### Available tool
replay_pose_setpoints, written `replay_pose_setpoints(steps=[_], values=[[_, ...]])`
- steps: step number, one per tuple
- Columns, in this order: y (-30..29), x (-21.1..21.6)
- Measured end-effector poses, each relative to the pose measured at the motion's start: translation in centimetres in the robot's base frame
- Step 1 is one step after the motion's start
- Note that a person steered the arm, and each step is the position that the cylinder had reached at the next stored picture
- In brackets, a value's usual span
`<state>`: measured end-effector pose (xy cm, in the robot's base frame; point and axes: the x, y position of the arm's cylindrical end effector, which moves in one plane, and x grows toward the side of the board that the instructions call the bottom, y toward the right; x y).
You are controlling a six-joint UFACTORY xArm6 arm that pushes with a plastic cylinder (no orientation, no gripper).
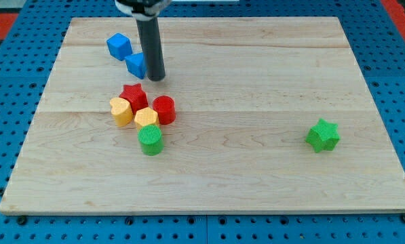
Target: Push the triangle at the bottom right of the cube
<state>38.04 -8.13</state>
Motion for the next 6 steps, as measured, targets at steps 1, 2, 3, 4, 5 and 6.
replay_pose_setpoints(steps=[1, 2, 3, 4, 5, 6], values=[[-2.2, -4.0], [-2.7, -7.3], [-0.6, -4.8], [0.0, -4.6], [0.0, -4.6], [0.0, -4.6]])
